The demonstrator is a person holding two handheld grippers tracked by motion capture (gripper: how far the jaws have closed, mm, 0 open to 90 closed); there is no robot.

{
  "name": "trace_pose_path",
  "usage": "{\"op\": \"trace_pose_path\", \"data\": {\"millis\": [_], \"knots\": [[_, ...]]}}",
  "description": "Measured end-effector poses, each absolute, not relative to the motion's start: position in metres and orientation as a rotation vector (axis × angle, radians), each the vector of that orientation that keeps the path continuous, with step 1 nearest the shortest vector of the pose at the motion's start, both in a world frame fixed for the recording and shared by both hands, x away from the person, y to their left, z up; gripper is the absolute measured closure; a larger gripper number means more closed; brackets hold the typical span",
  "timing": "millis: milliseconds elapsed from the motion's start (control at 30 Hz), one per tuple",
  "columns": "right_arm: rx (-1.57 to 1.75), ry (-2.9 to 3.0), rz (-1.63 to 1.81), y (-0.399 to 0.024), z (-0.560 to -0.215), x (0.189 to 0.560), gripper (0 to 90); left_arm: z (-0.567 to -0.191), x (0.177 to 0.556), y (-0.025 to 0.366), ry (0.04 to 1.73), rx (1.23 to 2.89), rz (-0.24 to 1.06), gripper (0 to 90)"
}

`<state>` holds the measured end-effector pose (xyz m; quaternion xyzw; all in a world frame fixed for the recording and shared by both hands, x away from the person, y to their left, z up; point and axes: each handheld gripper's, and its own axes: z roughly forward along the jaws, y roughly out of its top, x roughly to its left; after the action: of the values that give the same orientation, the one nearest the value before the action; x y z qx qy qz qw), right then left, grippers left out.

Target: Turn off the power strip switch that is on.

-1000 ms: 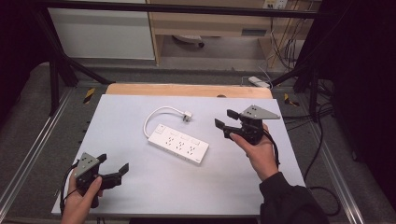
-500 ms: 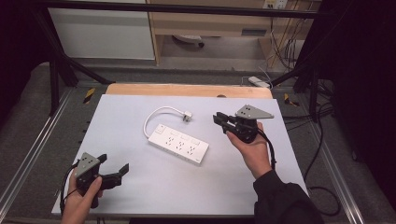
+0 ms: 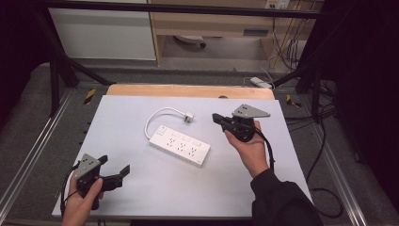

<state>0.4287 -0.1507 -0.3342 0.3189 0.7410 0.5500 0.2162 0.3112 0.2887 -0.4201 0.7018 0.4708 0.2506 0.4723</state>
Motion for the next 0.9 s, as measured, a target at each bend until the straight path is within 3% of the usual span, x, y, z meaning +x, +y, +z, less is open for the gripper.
{"op": "trace_pose_path", "data": {"millis": [900], "knots": [[0.92,2.173,1.443,-0.129,-0.353,0.449,90.0,-0.421,0.311,0.289,1.153,1.728,0.625,5.1]]}}
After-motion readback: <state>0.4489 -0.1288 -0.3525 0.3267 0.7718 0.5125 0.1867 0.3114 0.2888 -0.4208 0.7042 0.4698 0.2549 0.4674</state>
